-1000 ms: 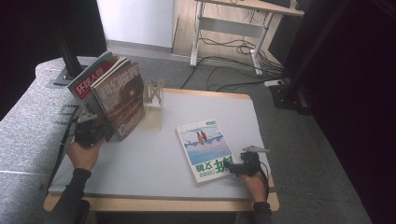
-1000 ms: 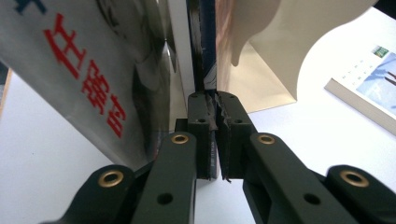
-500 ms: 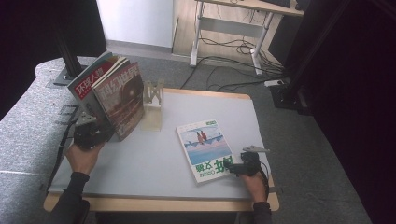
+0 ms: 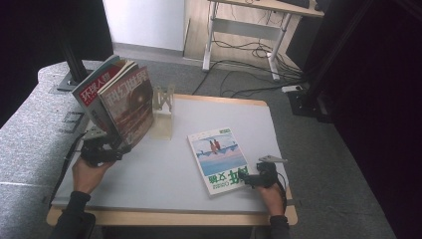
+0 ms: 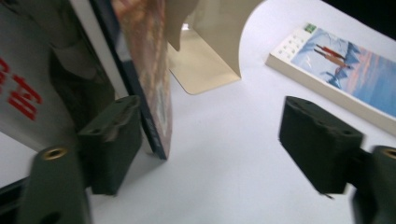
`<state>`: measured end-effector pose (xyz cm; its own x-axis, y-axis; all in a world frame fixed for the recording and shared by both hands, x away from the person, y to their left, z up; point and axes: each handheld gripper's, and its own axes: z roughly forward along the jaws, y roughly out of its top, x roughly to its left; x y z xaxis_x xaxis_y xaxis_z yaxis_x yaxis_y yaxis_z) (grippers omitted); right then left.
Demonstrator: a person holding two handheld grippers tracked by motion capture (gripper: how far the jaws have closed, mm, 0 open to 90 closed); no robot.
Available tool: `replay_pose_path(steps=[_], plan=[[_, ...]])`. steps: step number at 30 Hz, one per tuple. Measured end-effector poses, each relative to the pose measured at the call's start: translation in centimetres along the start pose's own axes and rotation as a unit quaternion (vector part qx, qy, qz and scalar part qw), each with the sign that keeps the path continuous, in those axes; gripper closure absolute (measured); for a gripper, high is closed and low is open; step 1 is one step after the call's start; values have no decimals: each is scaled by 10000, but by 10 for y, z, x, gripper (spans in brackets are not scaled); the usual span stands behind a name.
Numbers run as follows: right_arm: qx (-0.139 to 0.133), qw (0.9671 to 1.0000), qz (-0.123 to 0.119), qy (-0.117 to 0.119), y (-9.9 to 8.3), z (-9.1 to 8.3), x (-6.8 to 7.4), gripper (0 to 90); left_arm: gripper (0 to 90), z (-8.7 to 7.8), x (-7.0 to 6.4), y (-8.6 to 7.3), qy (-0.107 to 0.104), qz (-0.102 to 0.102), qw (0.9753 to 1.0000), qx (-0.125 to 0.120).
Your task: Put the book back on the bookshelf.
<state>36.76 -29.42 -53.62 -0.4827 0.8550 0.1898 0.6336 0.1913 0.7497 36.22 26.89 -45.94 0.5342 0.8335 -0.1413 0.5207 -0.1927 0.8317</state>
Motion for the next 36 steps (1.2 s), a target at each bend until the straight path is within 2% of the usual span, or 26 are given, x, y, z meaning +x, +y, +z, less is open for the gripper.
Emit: replay_pose_path(steps=[8,12,19,27,36], plan=[[-1,10000,-1,0,0,0,0,0,57,8,-13,-11,-182,376,9987,280],[-2,10000,-1,-1,0,0,0,0,1,16,-21,-18,-223,609,9968,476],[-3,10000,-1,-1,0,0,0,0,0,35,-35,-32,-359,837,9924,828],[-4,10000,-2,1,0,0,0,0,0,57,-45,-48,-594,854,9879,1153],[-5,10000,-3,-1,0,0,0,0,7,61,-47,-50,-549,879,9855,1340]])
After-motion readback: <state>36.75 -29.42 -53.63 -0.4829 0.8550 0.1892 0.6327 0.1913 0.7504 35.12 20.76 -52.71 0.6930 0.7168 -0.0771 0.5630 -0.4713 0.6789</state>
